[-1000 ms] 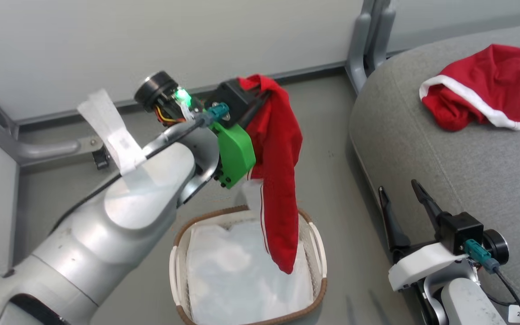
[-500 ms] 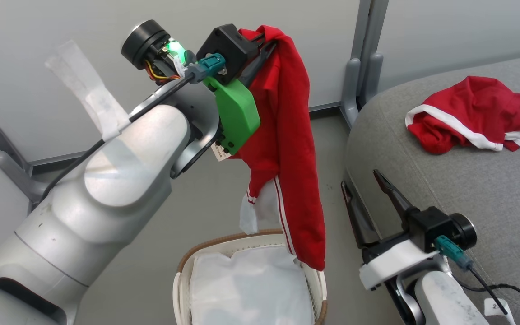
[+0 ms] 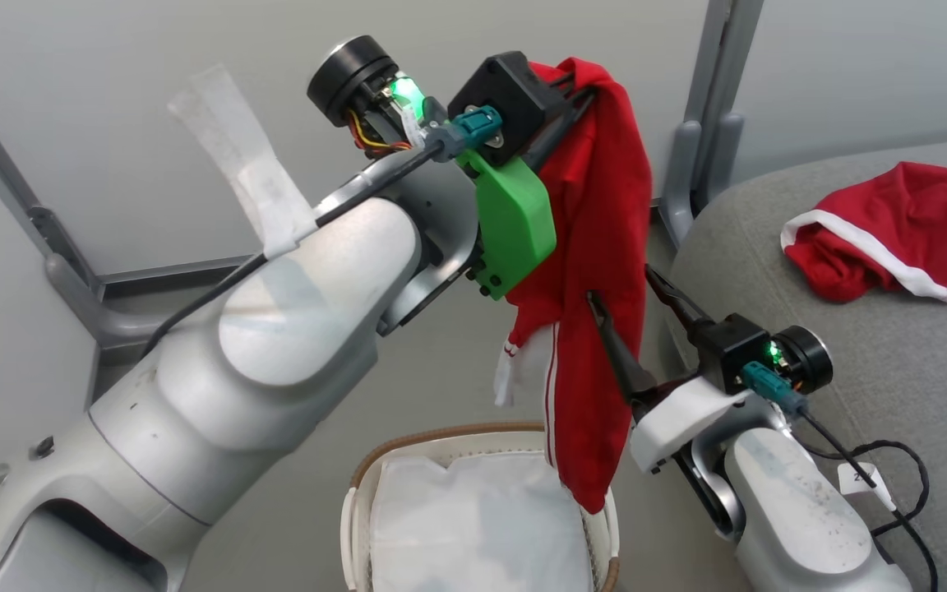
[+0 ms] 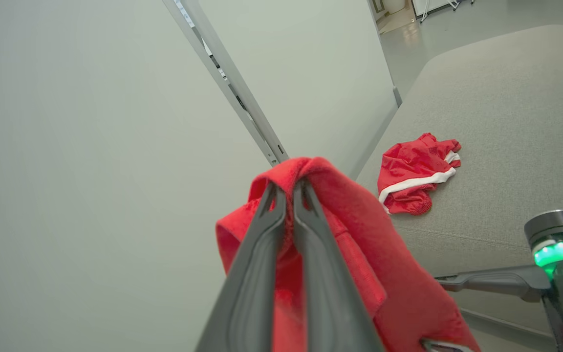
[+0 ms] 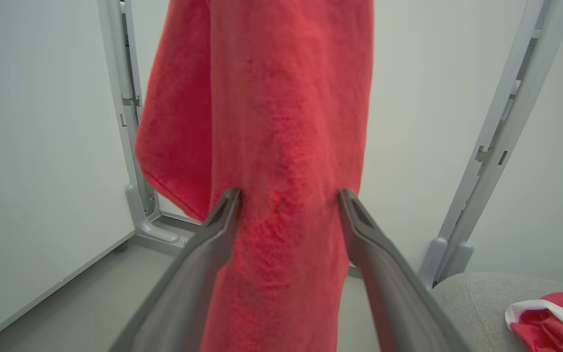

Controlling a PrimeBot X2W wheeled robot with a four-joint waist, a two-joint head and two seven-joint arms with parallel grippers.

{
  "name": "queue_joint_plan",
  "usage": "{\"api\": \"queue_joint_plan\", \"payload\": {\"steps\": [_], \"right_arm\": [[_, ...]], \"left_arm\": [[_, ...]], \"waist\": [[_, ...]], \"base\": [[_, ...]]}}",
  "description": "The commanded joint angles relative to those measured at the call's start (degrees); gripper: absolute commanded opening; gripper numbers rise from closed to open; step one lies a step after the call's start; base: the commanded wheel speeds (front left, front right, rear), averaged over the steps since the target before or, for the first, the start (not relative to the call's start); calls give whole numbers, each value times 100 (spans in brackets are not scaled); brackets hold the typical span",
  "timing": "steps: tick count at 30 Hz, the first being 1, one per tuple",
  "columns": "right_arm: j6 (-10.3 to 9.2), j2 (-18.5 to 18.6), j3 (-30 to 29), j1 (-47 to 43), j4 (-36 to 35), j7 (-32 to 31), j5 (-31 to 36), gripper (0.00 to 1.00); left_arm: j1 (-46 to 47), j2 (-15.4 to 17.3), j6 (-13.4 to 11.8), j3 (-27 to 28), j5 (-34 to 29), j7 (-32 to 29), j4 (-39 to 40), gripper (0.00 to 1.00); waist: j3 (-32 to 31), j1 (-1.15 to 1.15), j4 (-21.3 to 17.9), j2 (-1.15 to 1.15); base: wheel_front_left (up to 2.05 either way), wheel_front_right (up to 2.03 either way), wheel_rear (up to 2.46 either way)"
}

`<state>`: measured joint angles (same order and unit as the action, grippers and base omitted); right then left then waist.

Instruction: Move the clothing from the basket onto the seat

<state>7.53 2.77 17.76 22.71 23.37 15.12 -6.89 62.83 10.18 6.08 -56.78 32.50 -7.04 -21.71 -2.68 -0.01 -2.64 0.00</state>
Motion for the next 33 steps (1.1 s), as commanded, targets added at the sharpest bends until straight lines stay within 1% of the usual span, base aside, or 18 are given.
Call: {"api": "queue_joint_plan", "payload": {"steps": [1,9,10,11,13,14,19,22,23,25,26,27,33], "right_arm": [[-8,18,-23,104,129,5,-20,100],[-8,23,22,535,920,3,-14,100],[-8,23,22,582,990,4,-20,84],[-8,23,37,626,1054,4,-30,48],[-8,23,67,695,1145,3,-56,6],[-8,23,75,721,1163,3,-68,0],[-8,24,6,757,1088,4,-103,0],[-8,20,-28,735,1002,4,-76,0],[-8,21,-40,726,962,4,-85,0],[-8,23,-69,719,903,4,-66,0],[-8,21,-85,718,878,4,-48,0],[-8,20,-111,719,847,4,-30,0],[-8,22,-206,722,693,4,43,0]], "left_arm": [[97,-28,14,-16,36,-13,66,0],[126,-62,36,-158,32,41,414,0],[117,-55,36,-159,37,52,445,0],[98,-40,31,-156,43,69,480,0],[25,16,-8,-132,74,95,527,0],[-23,53,-25,-112,99,110,537,0],[-342,326,-159,3,205,171,483,0],[-588,520,-256,119,329,308,385,0],[-724,592,-304,181,403,379,351,8],[-968,704,-364,249,506,507,294,56],[-1079,749,-379,276,554,563,260,85],[-1206,807,-411,315,591,647,214,100],[-1936,917,-539,522,919,1182,-41,100]], "waist": [[-29,1,127,0],[-31,1,300,0],[-31,1,311,0],[-31,1,323,0],[-29,1,337,0],[-27,1,337,0],[2,1,290,0],[26,1,239,0],[35,1,215,0],[57,1,181,0],[68,1,170,0],[81,1,158,0],[155,1,94,0]], "base": [[0,0,0],[0,0,0],[0,0,0],[0,0,0],[0,0,0],[0,0,0],[0,0,0],[0,0,0],[0,0,0],[0,0,0],[0,0,0],[0,0,0],[0,0,0]]}}
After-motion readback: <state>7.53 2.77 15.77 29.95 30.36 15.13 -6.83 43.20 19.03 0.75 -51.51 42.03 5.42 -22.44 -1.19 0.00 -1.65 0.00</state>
